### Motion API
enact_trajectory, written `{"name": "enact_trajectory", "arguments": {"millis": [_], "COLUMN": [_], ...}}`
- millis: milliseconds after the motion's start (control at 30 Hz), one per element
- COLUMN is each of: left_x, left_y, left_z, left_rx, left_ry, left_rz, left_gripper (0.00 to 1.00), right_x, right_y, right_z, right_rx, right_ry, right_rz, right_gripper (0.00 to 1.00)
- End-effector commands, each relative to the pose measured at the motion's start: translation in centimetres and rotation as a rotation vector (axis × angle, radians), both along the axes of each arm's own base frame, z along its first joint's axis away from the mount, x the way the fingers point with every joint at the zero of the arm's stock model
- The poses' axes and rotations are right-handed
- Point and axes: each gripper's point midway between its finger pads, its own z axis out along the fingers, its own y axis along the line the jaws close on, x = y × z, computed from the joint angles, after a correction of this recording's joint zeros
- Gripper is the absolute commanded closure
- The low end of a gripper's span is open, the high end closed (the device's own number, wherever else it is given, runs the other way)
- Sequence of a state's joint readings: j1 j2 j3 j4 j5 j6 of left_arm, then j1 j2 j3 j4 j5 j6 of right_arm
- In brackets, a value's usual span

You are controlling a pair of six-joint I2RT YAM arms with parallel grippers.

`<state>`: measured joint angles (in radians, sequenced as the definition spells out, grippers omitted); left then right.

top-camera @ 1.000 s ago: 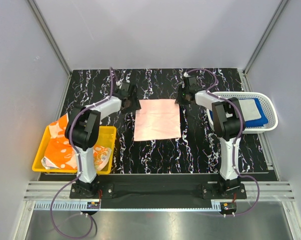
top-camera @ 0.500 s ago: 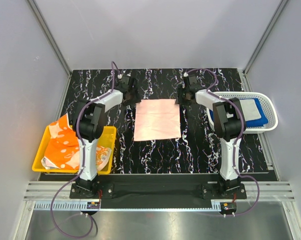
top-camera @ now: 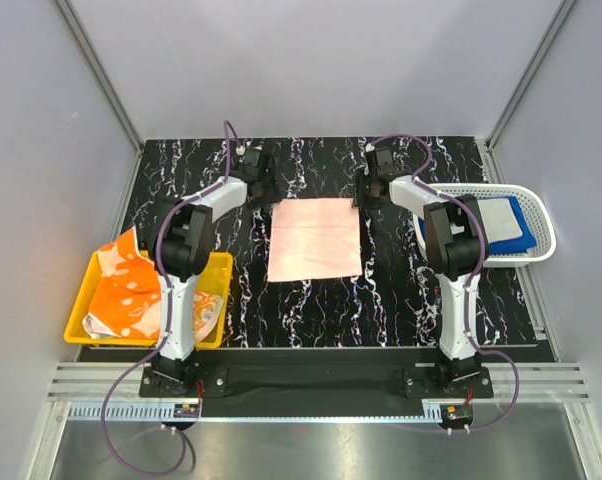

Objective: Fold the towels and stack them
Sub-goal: Fold the towel

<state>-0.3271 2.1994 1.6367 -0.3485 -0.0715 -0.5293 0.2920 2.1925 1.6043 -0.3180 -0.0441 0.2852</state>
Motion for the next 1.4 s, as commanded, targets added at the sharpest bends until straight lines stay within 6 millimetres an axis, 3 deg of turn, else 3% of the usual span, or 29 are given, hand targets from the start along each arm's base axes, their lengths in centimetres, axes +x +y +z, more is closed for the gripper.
{"name": "enact_trajectory", "arguments": {"millis": [0, 667, 833, 1100, 1367], "left_x": [-0.2, -0.3, -0.2, 0.2, 0.3], "left_y": [-0.3, -0.6, -0.9, -1.4, -1.6], "left_z": [-1.3, -1.8, -1.7, -1.1, -0.9], "left_rx": [-0.005, 0.027, 0.010, -0.009, -0.019], "left_ry": [0.036, 0.086, 0.086, 0.066, 0.059], "left_rz": [0.014, 0.057, 0.052, 0.036, 0.023], "left_gripper": [0.44, 0.58, 0.65, 0.74, 0.77], "right_x": [1.3, 2.8, 3.0, 3.5, 3.8], "right_y": [-0.3, 0.3, 0.4, 0.9, 1.3], "right_z": [0.7, 1.2, 1.7, 2.9, 2.9], "right_rx": [-0.023, -0.001, 0.013, 0.040, 0.061], "right_ry": [-0.036, -0.073, -0.089, -0.135, -0.145], "right_rz": [0.001, 0.004, 0.001, 0.008, 0.010], "right_gripper": [0.61, 0.60, 0.60, 0.60, 0.59]}}
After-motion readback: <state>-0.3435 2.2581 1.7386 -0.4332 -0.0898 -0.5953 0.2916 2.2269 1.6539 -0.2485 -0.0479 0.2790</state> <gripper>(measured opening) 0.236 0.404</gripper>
